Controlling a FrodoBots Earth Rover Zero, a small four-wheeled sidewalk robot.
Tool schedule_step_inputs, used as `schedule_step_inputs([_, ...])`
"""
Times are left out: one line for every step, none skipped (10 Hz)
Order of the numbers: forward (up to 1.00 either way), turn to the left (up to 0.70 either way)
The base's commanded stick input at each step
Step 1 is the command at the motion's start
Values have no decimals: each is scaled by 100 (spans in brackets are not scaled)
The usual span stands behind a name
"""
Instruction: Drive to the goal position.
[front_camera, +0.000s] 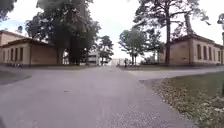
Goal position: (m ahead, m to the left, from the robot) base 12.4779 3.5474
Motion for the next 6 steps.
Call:
schedule_step_inputs([85, 0])
schedule_step_inputs([85, 0])
schedule_step_inputs([85, 0])
schedule_step_inputs([85, 0])
schedule_step_inputs([85, 0])
schedule_step_inputs([85, 0])
